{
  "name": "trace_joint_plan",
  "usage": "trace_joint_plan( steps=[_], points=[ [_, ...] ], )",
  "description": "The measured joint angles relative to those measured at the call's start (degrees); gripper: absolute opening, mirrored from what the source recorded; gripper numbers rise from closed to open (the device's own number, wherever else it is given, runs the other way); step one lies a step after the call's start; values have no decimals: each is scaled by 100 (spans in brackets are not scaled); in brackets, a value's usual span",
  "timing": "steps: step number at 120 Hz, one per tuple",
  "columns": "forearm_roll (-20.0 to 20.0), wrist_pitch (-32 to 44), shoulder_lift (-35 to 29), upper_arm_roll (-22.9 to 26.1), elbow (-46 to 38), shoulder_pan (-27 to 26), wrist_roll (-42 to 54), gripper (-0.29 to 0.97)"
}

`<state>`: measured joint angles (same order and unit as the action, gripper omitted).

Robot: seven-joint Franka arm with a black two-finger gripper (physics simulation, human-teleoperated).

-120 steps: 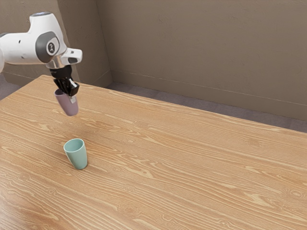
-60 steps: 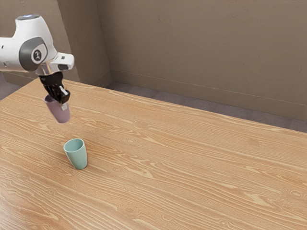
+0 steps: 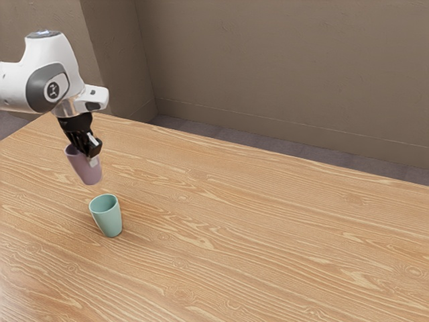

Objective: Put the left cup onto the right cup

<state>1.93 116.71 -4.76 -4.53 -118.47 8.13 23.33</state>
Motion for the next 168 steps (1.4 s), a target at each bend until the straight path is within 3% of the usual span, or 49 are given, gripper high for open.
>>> trace_joint_plan(
  steps=[88, 129, 168],
  points=[
    [58, 361, -433, 234, -923, 15, -193, -10],
    [537, 841, -192, 249, -900, 16, -311, -10],
    [479, 995, -72, 276, -907, -4, -398, -10]
  ],
)
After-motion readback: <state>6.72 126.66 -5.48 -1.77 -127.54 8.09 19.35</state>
